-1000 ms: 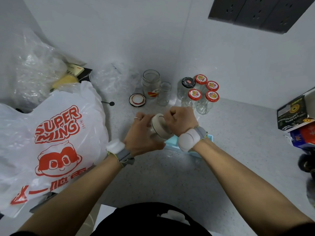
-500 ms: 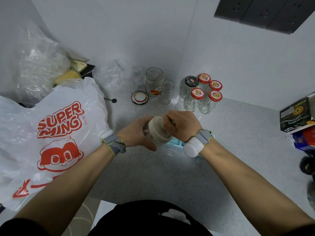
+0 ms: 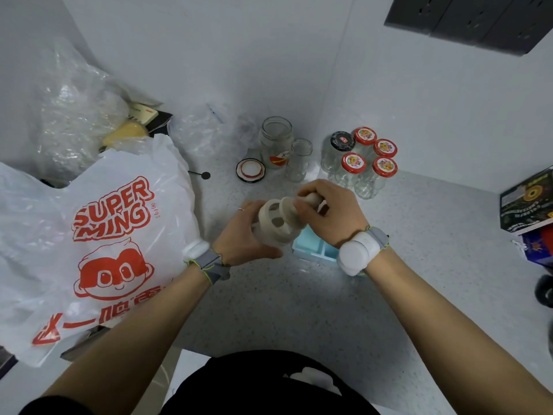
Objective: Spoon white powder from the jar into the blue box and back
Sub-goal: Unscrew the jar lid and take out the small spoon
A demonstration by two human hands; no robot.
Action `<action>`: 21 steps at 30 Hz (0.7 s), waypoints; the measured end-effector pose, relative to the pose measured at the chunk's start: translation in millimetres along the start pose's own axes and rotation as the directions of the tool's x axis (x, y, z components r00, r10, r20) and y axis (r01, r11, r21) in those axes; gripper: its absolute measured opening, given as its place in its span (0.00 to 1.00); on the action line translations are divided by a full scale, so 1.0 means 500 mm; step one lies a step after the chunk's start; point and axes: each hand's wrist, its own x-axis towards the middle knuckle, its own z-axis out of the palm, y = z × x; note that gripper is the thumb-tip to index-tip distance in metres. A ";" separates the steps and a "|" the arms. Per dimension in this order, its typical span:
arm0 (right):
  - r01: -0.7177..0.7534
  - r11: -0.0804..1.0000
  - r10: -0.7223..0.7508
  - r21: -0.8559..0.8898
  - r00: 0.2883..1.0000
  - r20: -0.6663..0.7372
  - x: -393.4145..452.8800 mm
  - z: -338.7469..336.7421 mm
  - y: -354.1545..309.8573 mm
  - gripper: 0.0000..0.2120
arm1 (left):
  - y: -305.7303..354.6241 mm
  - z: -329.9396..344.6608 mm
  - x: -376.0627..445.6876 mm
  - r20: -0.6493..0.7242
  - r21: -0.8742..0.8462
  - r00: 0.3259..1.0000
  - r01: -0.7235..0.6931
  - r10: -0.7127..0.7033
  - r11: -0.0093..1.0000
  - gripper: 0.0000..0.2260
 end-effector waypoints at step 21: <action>-0.578 0.424 0.663 0.697 0.722 0.196 -0.010 0.014 0.029 0.09 | 0.039 0.045 -0.028 -0.278 0.100 0.956 -0.071 0.096 0.992 0.31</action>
